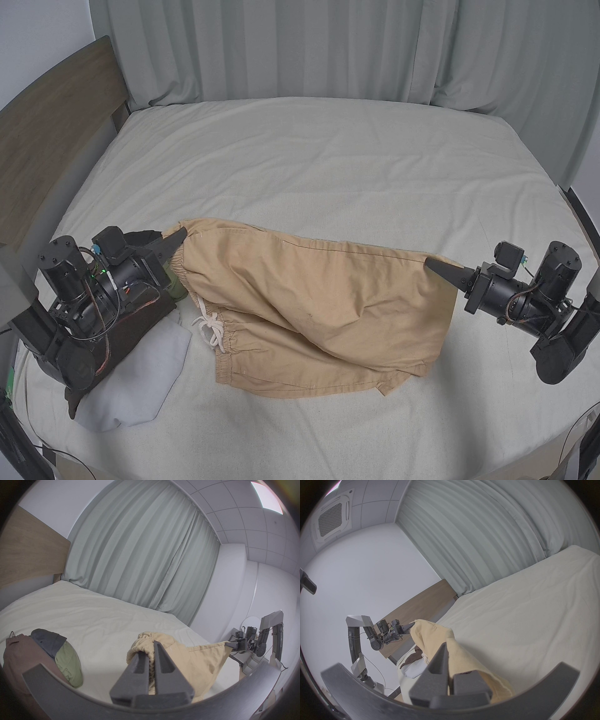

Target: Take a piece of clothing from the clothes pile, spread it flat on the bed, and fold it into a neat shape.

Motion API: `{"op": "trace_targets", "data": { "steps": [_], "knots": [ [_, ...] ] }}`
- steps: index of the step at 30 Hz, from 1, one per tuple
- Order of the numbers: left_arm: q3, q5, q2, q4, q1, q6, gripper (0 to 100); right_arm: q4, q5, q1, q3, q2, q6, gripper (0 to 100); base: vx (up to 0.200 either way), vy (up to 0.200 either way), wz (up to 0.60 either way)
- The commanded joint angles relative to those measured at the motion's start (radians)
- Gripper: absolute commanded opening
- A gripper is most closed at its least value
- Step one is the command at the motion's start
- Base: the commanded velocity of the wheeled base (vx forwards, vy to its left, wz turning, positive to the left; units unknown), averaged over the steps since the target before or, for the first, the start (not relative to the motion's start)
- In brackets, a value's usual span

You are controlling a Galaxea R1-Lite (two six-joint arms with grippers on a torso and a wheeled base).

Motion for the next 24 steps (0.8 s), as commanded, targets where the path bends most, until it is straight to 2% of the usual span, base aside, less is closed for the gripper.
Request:
{"op": "trace_targets", "data": {
  "steps": [1,13,24],
  "knots": [
    [0.002,-0.001,-0.001,0.001,-0.009,-0.001,0,-0.001,-0.003,0.001,-0.013,0.0,-0.001,0,0.0,0.0,0.0],
    [-0.009,-0.032,0.017,0.001,-0.009,0.004,0,-0.001,-0.006,-0.012,-0.041,0.0,-0.001,0,0.0,0.0,0.0],
    [-0.027,-0.032,0.013,0.001,-0.008,0.012,0,-0.001,-0.007,-0.066,-0.073,-0.013,0.001,0,0.0,0.0,0.0]
  ]
}}
